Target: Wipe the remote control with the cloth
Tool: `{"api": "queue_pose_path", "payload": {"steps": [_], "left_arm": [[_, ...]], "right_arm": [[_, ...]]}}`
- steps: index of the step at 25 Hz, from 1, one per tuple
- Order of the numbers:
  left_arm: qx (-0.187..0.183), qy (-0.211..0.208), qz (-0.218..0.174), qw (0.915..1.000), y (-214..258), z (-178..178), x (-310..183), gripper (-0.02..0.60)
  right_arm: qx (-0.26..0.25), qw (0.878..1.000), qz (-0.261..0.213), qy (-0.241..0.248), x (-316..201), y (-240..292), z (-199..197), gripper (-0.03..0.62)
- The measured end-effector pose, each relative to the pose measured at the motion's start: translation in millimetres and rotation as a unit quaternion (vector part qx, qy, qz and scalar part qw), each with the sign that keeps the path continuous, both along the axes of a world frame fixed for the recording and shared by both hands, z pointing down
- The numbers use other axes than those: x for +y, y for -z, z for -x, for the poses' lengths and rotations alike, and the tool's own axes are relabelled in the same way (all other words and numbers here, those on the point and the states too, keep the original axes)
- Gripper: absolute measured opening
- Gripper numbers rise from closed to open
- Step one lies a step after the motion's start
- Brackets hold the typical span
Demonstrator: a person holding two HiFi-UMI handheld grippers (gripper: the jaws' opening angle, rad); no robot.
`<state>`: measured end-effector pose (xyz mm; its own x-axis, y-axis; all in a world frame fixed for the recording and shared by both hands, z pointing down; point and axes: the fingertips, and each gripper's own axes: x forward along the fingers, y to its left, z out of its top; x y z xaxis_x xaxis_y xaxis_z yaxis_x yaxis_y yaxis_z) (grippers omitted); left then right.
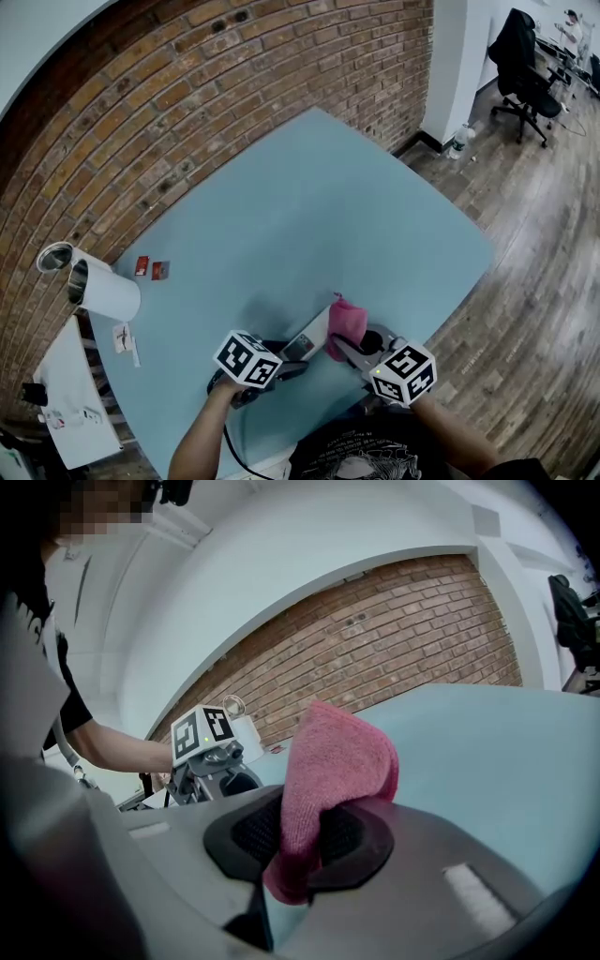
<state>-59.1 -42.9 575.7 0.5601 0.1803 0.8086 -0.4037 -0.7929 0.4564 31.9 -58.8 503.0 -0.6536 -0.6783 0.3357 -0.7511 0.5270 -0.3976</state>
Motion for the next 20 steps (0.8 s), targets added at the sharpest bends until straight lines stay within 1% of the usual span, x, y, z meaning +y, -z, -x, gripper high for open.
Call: {"api": "queue_pose_path", "payload": {"steps": [2,4,5,8,11,13,15,18,20], "left_arm": [[-0.04,-0.03,-0.043,0.9978,-3,7,-6,0.282],[-0.073,-0.061,-0.086,0.9917,-7,13,-13,0.284],[-0.083,-0.074,-0.104,0.9884,-9,15,-16,0.284],[-0.1,-0.105,-0.153,0.9775,-14,20,-22,0.285],[-0.105,-0.13,-0.184,0.9686,-14,23,-22,0.29],[-0.103,-0.133,-0.196,0.966,-14,22,-22,0.292],[-0.101,-0.123,-0.204,0.9659,-13,22,-23,0.295],[-0.105,-0.095,-0.213,0.9666,-12,28,-25,0.295],[-0.11,-0.061,-0.222,0.967,-7,36,-27,0.295]], "right_arm": [[0.004,1.0,0.002,-0.005,-2,-1,1,0.067],[0.01,1.0,0.005,-0.01,-4,-3,1,0.067],[0.013,1.0,0.006,-0.012,-4,-3,1,0.067],[0.024,1.0,0.01,-0.015,-4,-3,2,0.067],[0.032,0.999,0.013,-0.015,-1,-4,4,0.067],[0.036,0.999,0.016,-0.013,0,-5,5,0.067],[0.038,0.999,0.016,-0.009,1,-4,6,0.067],[0.035,0.999,0.013,-0.003,0,-2,8,0.067],[0.03,0.999,0.009,0.007,0,1,11,0.067]]}}
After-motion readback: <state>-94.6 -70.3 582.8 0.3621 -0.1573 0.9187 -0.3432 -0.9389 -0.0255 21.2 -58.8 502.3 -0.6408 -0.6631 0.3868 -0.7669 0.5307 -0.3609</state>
